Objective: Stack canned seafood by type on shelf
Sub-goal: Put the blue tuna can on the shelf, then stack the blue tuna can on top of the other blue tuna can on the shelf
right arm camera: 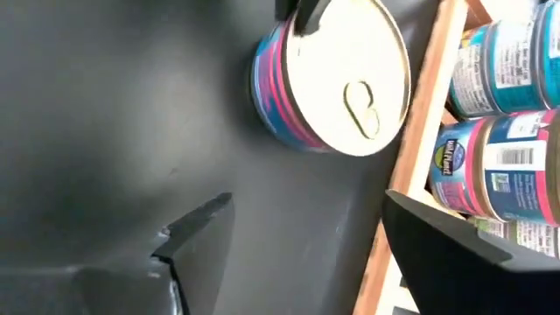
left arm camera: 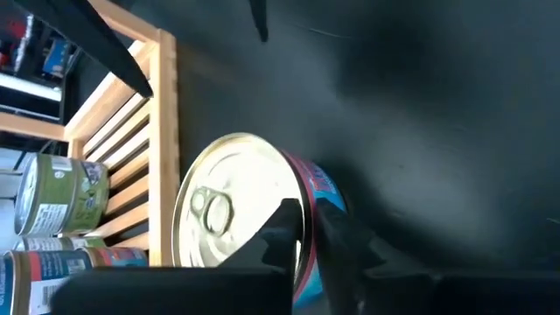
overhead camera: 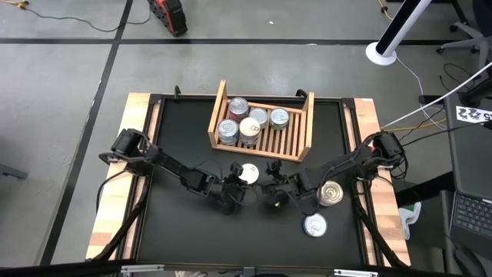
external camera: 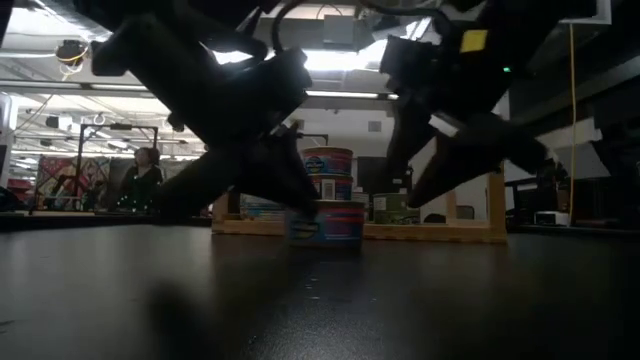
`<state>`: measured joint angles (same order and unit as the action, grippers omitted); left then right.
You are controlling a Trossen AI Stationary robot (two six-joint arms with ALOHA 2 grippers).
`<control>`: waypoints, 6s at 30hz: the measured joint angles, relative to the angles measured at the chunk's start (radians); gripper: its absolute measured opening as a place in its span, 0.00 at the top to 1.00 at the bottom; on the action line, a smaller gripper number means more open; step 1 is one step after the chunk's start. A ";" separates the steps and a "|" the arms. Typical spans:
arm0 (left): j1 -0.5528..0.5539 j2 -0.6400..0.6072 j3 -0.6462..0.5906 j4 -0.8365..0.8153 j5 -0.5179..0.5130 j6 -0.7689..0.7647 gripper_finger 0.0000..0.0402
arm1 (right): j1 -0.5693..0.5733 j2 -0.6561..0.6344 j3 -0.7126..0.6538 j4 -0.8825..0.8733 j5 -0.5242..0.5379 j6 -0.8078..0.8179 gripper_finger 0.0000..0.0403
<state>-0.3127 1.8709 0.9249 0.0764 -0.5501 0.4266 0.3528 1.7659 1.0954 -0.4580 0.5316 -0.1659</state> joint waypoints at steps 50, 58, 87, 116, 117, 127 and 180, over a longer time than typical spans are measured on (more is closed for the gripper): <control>0.089 -0.006 0.138 0.145 0.042 -0.346 1.00 | -0.018 0.097 0.000 0.112 0.214 -0.083 0.48; 0.079 -0.006 0.139 0.148 0.048 -0.373 0.91 | -0.019 0.078 0.000 0.058 0.191 -0.082 0.57; 0.004 -0.172 0.155 -0.155 -0.101 -0.299 0.63 | -0.236 0.023 0.000 -0.132 0.270 -0.102 0.55; 0.005 -0.172 0.154 -0.178 -0.102 -0.316 0.63 | -0.458 0.022 0.002 -0.083 -0.016 -0.155 0.35; 0.005 -0.172 0.154 -0.178 -0.101 -0.316 0.63 | -0.458 0.022 0.002 -0.083 -0.020 -0.155 0.34; 0.005 -0.171 0.154 -0.178 -0.101 -0.326 0.63 | -0.469 0.022 0.002 -0.066 -0.099 -0.238 0.30; 0.006 -0.171 0.153 -0.178 -0.101 -0.376 0.63 | -0.503 -0.007 0.130 -0.186 -0.317 -0.253 0.30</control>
<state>-0.3069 1.7004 1.0782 -0.1016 -0.6510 0.0509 -0.1501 1.7592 1.2255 -0.6444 0.2149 -0.4191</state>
